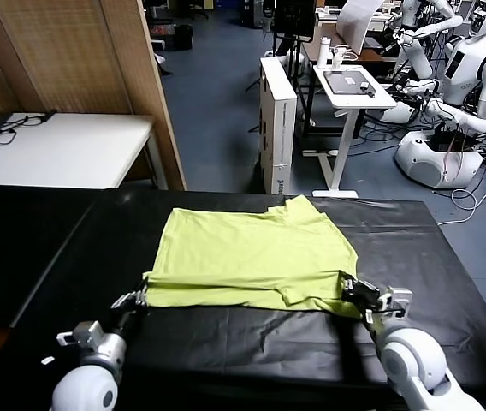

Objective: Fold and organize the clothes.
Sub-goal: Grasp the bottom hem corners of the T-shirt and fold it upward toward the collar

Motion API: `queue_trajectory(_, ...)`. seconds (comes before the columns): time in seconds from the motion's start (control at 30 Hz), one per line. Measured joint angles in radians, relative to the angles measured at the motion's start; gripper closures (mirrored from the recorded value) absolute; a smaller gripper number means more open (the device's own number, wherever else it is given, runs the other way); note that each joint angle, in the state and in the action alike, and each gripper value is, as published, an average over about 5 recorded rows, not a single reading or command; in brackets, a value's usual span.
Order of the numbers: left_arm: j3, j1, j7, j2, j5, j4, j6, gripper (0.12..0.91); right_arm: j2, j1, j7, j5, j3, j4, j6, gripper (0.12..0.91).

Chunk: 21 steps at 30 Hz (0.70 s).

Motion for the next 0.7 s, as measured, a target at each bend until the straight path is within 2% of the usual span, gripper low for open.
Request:
queue_trajectory(0.1,0.008,-0.021,-0.002,0.012,-0.005,0.015,0.003,0.884,-0.001,-0.002,-0.012,0.006,0.003,0.001,0.001,0.712)
queue_trajectory(0.23,0.015,-0.04,-0.013,0.017,-0.007,0.028,0.012,0.881,-0.007,-0.011,-0.029,0.009,0.016,0.015,-0.005,0.449)
queue_trajectory(0.33,0.016,-0.042,-0.018,0.015,-0.009,0.024,0.021,0.798,-0.017,-0.024,-0.04,0.009,0.028,0.033,-0.011,0.268)
queue_trajectory(0.43,0.015,-0.033,-0.024,0.012,-0.004,0.011,0.038,0.619,-0.036,-0.049,-0.051,0.014,0.045,0.06,-0.012,0.15)
queue_trajectory(0.47,0.014,-0.028,-0.027,0.011,0.001,0.006,0.044,0.562,-0.044,-0.06,-0.055,0.017,0.051,0.071,-0.011,0.134)
queue_trajectory(0.6,-0.002,0.001,-0.037,-0.002,0.022,-0.025,0.067,0.301,-0.085,-0.122,-0.075,0.021,0.085,0.124,-0.011,0.12)
queue_trajectory(0.7,-0.02,0.038,-0.041,-0.015,0.027,-0.059,0.079,0.168,-0.121,-0.182,-0.093,0.02,0.113,0.166,-0.008,0.119)
